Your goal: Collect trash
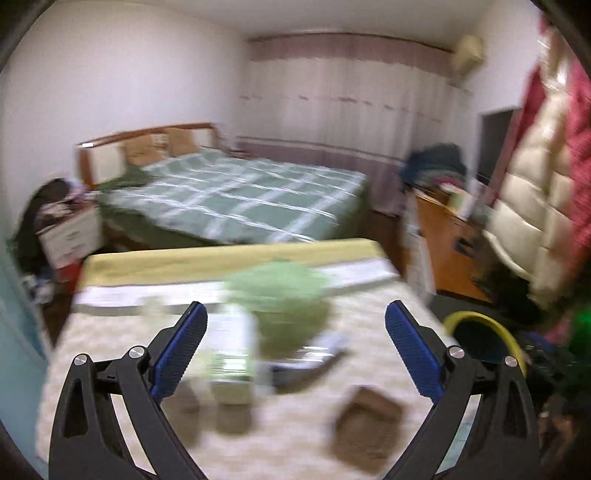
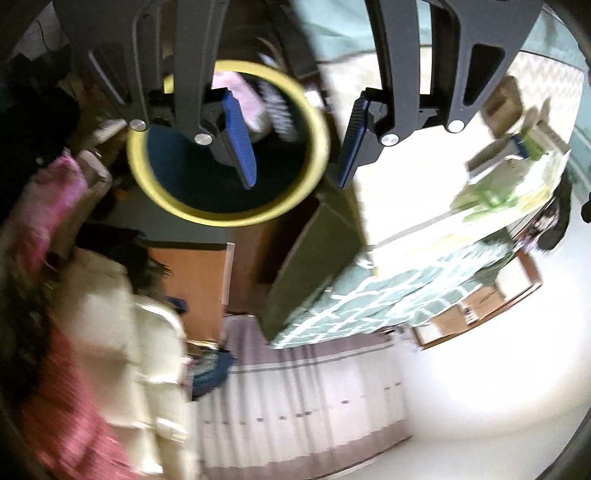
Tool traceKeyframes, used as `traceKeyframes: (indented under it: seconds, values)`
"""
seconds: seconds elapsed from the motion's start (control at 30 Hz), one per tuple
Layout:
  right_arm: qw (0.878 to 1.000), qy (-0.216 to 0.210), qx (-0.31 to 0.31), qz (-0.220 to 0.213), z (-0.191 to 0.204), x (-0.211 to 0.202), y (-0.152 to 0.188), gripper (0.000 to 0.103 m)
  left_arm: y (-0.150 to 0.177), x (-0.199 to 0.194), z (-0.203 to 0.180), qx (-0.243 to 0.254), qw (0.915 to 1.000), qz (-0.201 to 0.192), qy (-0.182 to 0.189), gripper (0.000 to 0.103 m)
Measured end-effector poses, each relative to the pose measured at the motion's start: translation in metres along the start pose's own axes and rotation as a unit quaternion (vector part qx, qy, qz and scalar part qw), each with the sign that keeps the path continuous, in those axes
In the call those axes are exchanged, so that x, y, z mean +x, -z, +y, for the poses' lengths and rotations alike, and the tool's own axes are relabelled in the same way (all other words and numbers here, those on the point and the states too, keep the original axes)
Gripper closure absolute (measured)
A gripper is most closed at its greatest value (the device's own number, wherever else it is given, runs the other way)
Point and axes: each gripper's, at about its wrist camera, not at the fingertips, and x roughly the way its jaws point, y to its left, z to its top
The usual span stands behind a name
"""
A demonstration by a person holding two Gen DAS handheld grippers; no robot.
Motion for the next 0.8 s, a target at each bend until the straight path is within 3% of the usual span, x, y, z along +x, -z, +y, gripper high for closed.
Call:
traceKeyframes:
  seconds: [0.3, 0.53, 0.8]
  values:
    - [0.994, -0.078, -0.074, 0.006, 0.116, 0.014, -0.017, 0.059, 0.019, 0.006, 0.122, -0.04, 0.9882, -0.065, -0.133, 0.007]
    - [0.985, -0.115, -0.116, 0.048, 0.188, 0.042, -0.011, 0.059, 0.034, 0.014, 0.16, -0.077, 0.9857, -0.054, -0.14, 0.007]
    - [0.983, -0.078, -0.12, 0.117, 0.219, 0.086, 0.003, 0.059, 0.039, 0.017, 0.158, -0.08, 0.9851, -0.054, -0.142, 0.007]
